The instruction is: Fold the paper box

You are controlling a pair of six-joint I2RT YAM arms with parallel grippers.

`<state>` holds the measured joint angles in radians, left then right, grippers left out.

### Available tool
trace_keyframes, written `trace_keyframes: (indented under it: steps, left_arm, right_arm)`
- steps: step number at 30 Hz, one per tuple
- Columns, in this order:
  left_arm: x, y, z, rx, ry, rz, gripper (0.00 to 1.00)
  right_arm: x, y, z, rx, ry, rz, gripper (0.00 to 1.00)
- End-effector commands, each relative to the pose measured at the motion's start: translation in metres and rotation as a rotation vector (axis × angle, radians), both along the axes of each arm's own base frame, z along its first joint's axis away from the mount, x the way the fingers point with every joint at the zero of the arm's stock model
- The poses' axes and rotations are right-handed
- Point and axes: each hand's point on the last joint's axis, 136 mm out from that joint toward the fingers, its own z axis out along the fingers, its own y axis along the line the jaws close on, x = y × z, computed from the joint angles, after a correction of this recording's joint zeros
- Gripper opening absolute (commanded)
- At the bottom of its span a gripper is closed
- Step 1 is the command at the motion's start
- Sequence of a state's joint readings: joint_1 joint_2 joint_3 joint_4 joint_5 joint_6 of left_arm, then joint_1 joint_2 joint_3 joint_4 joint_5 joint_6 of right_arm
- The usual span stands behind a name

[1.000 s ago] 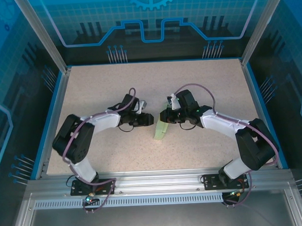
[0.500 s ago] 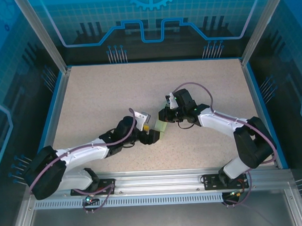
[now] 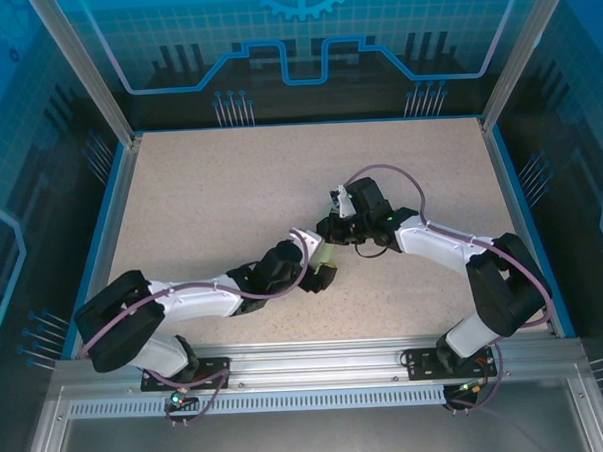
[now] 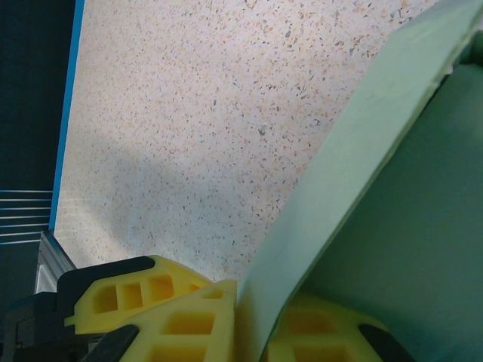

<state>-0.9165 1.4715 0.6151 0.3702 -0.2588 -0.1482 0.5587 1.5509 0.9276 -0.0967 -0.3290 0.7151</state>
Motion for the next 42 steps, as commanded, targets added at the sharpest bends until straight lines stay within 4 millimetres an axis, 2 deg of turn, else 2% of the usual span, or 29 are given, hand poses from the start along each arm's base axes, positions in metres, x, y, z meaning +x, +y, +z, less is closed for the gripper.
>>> trace_keyframes:
  steps: [1,13,20,24,33,39,42]
  left_arm:
    - [0.016,-0.006,0.013,0.031,-0.106,0.037,0.87]
    - [0.016,-0.004,-0.001,0.046,-0.121,0.037,0.68]
    - [0.009,0.002,-0.010,0.049,-0.102,0.037,0.52]
    - [0.007,0.006,-0.012,0.052,-0.104,0.034,0.47]
    - [0.004,0.011,-0.011,0.083,-0.113,-0.007,0.39]
    - [0.004,0.018,-0.002,0.053,-0.081,-0.085,0.35]
    - [0.007,0.025,0.004,0.024,-0.062,-0.129,0.37]
  right_arm:
    - [-0.013,-0.016,-0.040,-0.129,0.090,-0.023,0.14]
    - [-0.010,-0.016,-0.034,-0.133,0.079,-0.026,0.15]
    - [-0.005,-0.020,-0.018,-0.111,0.065,-0.044,0.22]
    - [-0.001,-0.026,-0.002,-0.080,0.044,-0.059,0.28]
    - [0.007,-0.048,0.050,-0.033,-0.061,-0.069,0.41]
    - [0.014,-0.071,0.086,-0.077,-0.251,-0.009,0.50]
    - [0.018,-0.073,0.098,-0.111,-0.362,0.072,0.54]
